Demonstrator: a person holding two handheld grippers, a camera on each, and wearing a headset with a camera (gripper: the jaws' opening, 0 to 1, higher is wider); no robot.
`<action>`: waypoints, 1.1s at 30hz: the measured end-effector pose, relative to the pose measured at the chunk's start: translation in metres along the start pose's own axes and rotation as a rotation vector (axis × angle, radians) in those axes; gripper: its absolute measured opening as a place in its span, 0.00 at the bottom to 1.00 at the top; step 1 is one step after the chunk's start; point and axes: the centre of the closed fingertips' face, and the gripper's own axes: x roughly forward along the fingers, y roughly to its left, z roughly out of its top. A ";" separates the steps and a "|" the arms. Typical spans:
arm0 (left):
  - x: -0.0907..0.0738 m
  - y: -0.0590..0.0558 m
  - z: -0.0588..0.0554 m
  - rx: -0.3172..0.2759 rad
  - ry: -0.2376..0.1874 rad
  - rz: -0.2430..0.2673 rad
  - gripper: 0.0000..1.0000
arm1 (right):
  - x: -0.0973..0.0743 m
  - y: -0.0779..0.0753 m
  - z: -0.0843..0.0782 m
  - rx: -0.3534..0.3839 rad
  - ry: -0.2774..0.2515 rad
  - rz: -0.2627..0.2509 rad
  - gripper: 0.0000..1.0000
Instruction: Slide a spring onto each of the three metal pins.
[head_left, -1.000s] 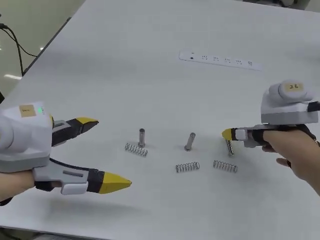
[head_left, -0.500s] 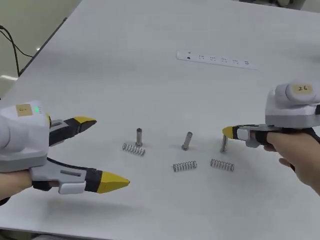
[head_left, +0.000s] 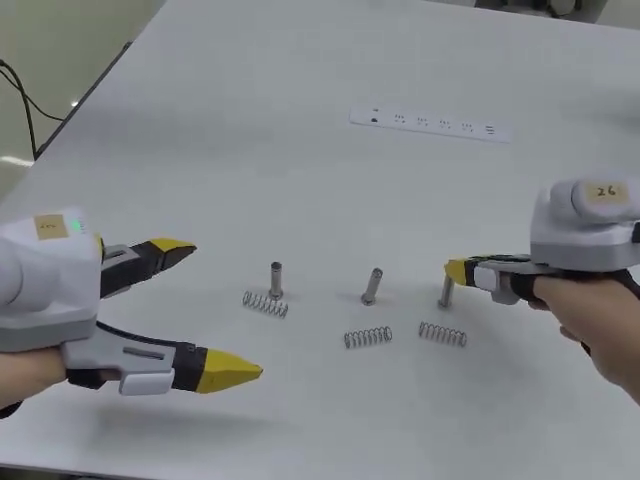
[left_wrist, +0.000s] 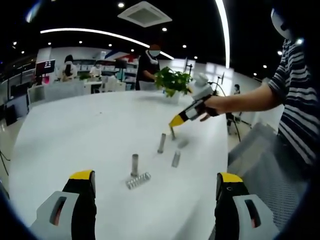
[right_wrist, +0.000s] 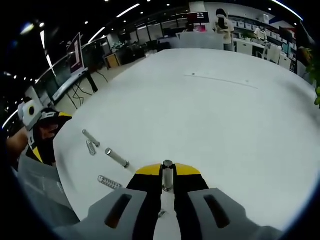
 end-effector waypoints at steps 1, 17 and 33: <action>0.000 0.000 0.000 0.000 0.000 0.002 0.98 | -0.001 0.000 0.000 -0.006 -0.003 -0.001 0.05; -0.001 -0.001 -0.001 -0.002 -0.001 0.003 0.98 | -0.012 0.007 -0.009 -0.110 0.007 -0.012 0.05; -0.001 -0.001 0.001 -0.006 -0.014 0.001 0.98 | -0.014 0.010 -0.019 -0.202 0.034 -0.015 0.05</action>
